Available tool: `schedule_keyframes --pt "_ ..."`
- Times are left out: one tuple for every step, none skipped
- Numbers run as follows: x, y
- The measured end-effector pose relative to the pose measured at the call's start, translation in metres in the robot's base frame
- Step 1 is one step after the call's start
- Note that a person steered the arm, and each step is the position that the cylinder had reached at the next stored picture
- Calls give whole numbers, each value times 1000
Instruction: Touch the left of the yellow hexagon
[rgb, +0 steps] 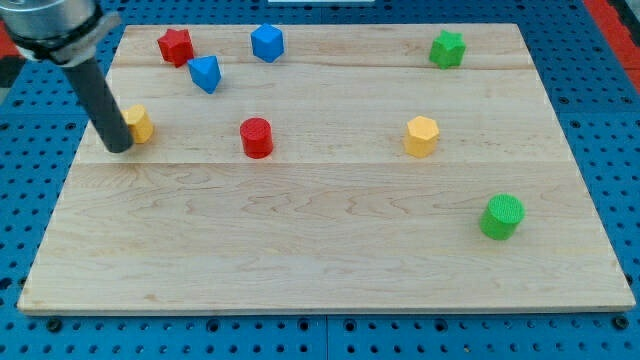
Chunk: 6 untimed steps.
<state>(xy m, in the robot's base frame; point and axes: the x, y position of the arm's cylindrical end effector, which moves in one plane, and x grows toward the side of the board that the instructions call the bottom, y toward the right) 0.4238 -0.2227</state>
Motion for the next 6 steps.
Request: schedule_keyframes --pt "22 28" --pt "23 96" --pt "23 146" --pt "23 153" --pt "22 176" --pt "22 215"
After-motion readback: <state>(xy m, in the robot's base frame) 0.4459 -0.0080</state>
